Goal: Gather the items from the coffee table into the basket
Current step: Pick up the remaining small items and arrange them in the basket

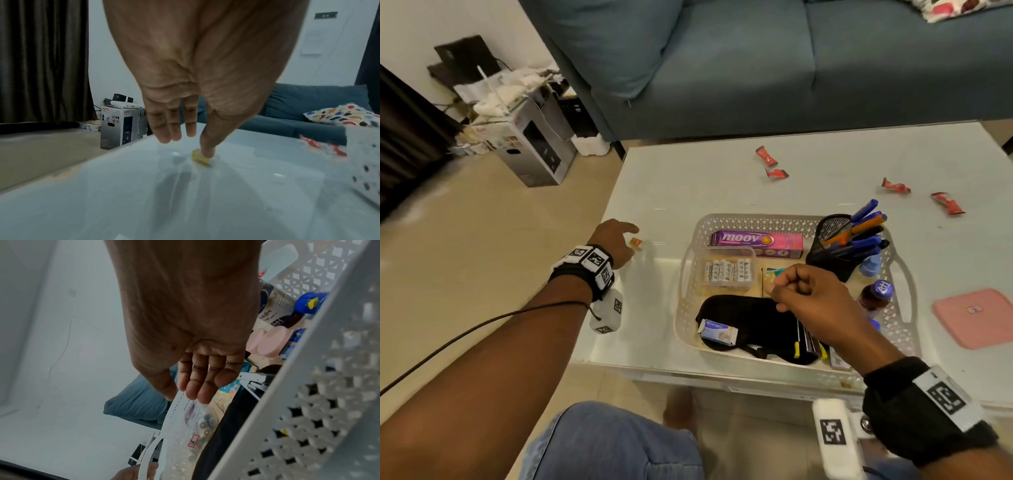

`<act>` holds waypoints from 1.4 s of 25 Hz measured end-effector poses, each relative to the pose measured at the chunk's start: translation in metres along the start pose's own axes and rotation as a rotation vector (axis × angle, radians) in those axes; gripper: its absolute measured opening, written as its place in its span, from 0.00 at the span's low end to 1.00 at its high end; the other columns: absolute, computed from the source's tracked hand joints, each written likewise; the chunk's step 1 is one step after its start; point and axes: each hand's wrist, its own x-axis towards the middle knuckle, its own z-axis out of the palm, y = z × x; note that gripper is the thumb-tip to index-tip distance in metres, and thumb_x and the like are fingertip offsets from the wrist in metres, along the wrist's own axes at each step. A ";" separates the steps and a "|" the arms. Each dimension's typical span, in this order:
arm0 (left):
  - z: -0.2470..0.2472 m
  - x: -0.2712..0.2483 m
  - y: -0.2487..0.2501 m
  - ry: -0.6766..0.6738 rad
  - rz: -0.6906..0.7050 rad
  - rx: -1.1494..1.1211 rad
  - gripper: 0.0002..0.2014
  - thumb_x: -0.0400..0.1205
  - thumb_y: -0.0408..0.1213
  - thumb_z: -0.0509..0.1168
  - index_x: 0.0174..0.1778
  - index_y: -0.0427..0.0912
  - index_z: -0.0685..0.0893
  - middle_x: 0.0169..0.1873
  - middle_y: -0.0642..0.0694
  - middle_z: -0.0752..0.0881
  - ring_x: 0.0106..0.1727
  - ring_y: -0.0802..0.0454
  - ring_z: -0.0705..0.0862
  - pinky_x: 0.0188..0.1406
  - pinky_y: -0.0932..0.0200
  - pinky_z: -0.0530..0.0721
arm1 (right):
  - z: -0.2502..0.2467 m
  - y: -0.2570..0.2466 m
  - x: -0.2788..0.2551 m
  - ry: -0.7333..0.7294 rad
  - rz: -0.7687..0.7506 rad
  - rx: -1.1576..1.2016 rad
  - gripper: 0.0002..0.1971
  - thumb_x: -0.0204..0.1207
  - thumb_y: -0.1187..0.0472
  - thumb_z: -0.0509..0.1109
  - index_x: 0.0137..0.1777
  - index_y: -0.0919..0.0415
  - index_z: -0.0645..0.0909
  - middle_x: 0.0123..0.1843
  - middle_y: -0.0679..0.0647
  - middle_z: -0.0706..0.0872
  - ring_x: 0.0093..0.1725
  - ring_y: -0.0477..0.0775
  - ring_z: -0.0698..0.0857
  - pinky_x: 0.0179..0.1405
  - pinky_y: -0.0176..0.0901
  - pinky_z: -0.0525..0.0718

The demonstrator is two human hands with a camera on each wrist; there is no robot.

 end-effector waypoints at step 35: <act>0.047 -0.159 0.143 0.042 0.462 -0.556 0.13 0.72 0.45 0.79 0.48 0.53 0.83 0.42 0.56 0.86 0.44 0.58 0.85 0.45 0.55 0.87 | 0.004 -0.006 -0.002 0.009 0.046 0.252 0.11 0.80 0.58 0.78 0.55 0.65 0.88 0.41 0.59 0.93 0.38 0.47 0.90 0.39 0.38 0.86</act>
